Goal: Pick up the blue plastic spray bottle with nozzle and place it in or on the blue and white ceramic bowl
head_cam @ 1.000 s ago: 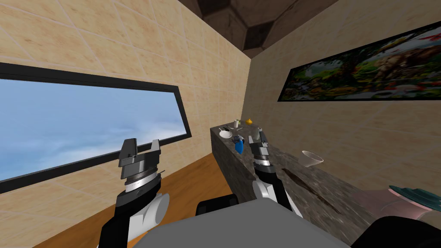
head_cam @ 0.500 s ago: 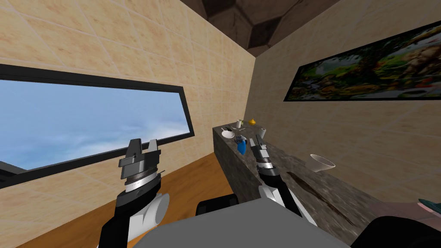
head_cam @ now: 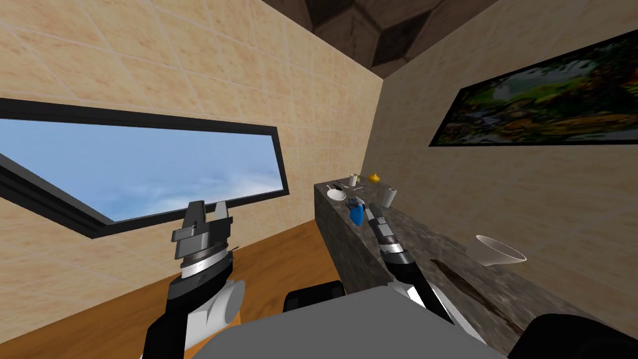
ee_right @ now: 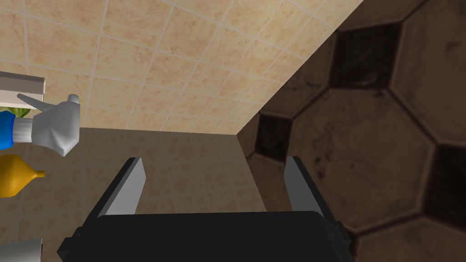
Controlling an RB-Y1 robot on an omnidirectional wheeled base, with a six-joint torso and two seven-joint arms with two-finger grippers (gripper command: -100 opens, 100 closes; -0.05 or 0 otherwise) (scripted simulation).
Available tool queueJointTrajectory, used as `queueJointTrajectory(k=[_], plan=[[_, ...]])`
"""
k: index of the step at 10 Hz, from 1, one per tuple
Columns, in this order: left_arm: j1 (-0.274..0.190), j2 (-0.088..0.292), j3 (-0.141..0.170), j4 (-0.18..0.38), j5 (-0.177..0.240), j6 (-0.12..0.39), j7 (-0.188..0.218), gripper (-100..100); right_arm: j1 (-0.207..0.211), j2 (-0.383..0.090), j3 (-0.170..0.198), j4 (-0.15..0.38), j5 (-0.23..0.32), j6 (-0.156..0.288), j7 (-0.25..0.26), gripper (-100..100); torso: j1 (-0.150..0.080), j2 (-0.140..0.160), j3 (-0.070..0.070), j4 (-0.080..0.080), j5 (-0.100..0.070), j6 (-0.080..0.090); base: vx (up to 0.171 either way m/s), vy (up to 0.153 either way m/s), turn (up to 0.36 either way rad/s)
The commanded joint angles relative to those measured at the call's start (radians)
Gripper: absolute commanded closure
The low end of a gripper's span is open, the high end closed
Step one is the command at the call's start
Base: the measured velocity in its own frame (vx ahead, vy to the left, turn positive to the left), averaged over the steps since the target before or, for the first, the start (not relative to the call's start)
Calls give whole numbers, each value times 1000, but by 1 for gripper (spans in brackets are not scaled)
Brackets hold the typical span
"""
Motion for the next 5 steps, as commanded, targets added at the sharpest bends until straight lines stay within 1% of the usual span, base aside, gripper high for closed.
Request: queueJointTrajectory(k=[1,5], plan=[[0,0,0,0,0,0,0,0,39,-11,-16,12,22,8,25,-100,0,0,0,0,0,0,-18,12,189],[0,0,0,0,0,0,0,0,146,-40,-73,45,69,27,80,-100,0,0,0,0,0,0,-19,11,228]])
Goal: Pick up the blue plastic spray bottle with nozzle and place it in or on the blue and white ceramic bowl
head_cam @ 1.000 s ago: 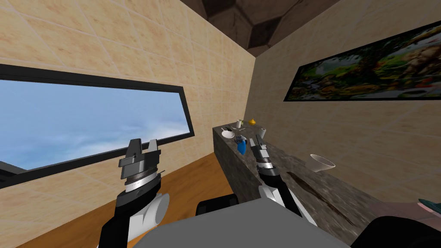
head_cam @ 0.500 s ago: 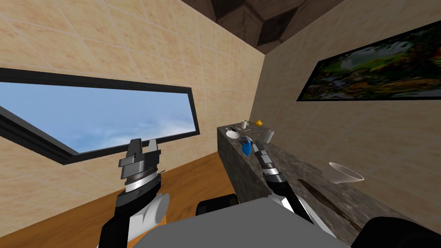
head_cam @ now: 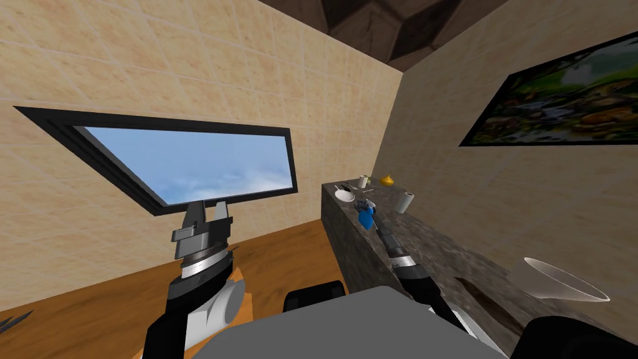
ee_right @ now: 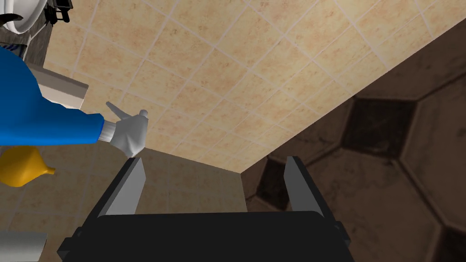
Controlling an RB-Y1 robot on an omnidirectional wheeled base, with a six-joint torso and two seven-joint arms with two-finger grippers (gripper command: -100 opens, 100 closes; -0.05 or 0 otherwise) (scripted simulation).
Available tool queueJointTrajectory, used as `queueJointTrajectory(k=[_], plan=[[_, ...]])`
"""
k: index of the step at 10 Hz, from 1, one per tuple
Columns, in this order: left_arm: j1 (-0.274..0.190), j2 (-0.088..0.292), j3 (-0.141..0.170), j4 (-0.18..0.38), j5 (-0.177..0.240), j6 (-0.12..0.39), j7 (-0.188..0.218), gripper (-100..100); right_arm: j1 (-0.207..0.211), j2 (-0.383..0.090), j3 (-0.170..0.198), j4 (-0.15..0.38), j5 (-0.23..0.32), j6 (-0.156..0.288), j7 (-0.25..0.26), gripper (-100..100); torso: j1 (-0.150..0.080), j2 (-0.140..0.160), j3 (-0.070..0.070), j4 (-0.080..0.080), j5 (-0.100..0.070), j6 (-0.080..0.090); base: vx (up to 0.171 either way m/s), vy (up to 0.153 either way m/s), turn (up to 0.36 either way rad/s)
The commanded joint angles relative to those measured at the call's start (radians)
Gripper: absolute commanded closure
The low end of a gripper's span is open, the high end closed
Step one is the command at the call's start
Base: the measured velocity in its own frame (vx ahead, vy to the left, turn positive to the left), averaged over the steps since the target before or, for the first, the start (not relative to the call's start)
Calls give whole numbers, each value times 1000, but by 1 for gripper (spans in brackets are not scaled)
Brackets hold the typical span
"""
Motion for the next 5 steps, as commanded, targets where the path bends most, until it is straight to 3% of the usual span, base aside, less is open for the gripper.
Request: queueJointTrajectory(k=[1,5], plan=[[0,0,0,0,0,0,0,0,50,-14,-28,11,16,7,21,-100,0,0,0,0,0,0,-16,7,251],[0,0,0,0,0,0,0,0,153,-51,-92,45,47,33,81,-100,-1,0,0,0,0,0,-15,2,244]])
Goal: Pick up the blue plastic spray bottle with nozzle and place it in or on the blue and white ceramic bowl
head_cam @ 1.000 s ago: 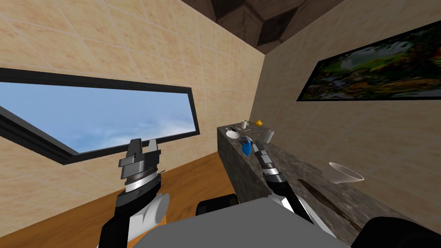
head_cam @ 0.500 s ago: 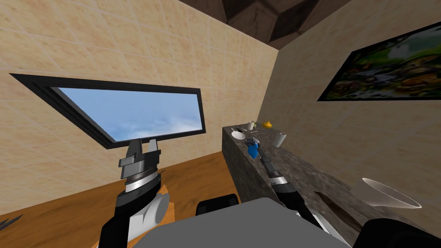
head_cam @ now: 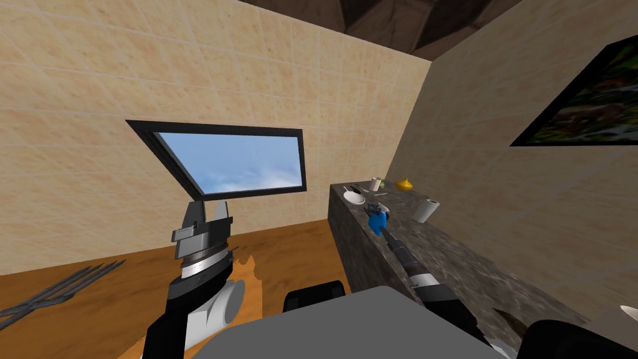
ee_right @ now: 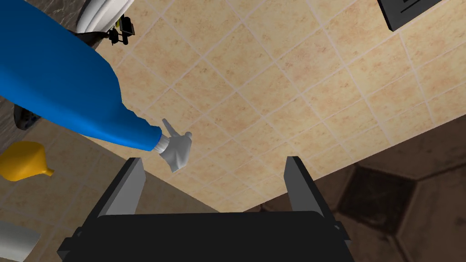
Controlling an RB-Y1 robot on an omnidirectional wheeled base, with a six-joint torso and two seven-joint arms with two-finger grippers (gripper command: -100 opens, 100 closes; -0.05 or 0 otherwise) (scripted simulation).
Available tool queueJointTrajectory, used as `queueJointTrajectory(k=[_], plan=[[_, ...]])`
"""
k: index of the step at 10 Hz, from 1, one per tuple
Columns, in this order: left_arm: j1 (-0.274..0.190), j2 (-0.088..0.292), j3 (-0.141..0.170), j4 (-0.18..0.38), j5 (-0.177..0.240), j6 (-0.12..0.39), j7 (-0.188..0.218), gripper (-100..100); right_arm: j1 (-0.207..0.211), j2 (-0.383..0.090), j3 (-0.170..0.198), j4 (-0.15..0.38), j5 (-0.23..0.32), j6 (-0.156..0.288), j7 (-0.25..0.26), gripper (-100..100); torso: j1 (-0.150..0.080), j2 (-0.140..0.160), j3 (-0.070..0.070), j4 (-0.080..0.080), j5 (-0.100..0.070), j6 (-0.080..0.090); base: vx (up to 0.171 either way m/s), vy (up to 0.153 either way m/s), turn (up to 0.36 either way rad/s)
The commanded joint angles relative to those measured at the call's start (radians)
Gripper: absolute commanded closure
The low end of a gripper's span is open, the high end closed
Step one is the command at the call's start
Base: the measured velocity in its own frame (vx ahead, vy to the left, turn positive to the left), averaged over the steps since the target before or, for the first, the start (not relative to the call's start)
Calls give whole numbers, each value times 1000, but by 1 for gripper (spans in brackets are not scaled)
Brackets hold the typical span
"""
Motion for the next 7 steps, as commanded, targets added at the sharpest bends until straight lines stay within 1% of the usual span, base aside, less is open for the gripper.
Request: queueJointTrajectory(k=[1,4,7], plan=[[0,0,0,0,0,0,0,0,49,-14,-22,-4,11,22,29,-100,0,0,0,0,0,0,-10,-8,254],[0,0,0,0,0,0,0,0,118,-53,-74,24,15,49,76,-100,-1,-1,0,0,0,0,-8,-14,240],[0,0,0,0,0,0,0,0,180,-96,-126,52,9,80,123,-100,-1,-1,0,0,0,0,-9,-21,308]])
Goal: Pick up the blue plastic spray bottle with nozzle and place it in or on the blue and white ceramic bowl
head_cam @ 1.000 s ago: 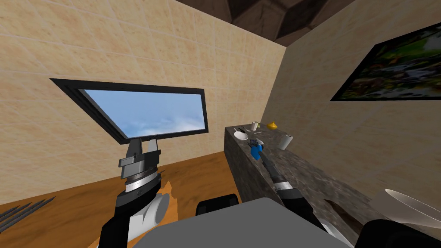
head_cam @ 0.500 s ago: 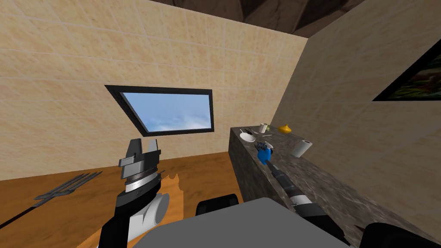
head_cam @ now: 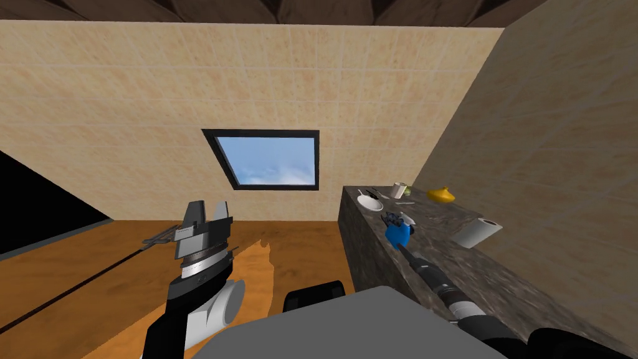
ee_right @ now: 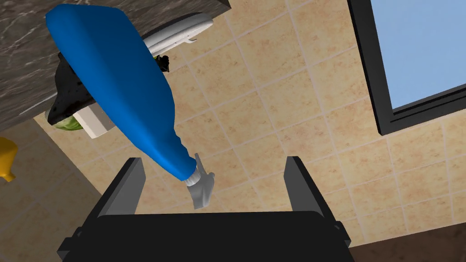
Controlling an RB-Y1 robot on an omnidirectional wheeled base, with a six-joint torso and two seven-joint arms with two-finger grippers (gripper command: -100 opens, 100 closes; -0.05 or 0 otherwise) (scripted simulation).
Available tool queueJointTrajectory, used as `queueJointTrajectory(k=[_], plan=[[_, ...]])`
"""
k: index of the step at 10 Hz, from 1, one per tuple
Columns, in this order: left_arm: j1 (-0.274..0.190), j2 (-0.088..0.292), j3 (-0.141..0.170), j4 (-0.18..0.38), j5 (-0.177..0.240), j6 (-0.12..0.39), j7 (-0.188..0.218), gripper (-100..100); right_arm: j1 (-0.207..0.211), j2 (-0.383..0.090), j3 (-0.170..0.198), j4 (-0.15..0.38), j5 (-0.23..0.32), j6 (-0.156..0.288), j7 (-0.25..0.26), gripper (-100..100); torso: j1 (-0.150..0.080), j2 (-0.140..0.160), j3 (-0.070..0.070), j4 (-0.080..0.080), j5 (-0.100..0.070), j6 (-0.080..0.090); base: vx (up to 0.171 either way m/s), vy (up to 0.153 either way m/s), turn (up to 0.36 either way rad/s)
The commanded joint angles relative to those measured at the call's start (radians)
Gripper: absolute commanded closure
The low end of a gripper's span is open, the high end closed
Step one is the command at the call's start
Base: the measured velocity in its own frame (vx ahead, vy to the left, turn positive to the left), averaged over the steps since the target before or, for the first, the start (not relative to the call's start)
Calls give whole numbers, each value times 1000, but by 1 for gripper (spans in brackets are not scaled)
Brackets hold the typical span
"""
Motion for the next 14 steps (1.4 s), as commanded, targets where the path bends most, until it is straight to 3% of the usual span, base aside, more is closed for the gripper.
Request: queueJointTrajectory(k=[1,10,11,12,13,14], plan=[[0,0,0,0,0,0,0,0,33,-25,-30,13,-7,20,26,-100,0,0,0,0,0,0,-5,-23,269],[0,0,0,0,0,0,0,0,202,-177,-186,80,-53,118,169,-100,0,-2,-1,0,0,0,-2,-21,265],[0,0,0,0,0,0,0,0,192,-172,-180,71,-53,114,154,-100,2,-1,-1,0,0,1,-5,11,17],[0,0,0,0,0,0,0,0,194,-174,-182,70,-53,119,157,0,3,-1,-1,0,0,1,0,0,0],[0,0,0,0,0,0,0,0,194,-173,-181,70,-53,119,157,-100,3,-1,-1,0,0,1,0,0,0],[0,0,0,0,0,0,0,0,194,-173,-182,70,-53,119,157,100,2,-1,-1,0,0,1,0,0,0]])
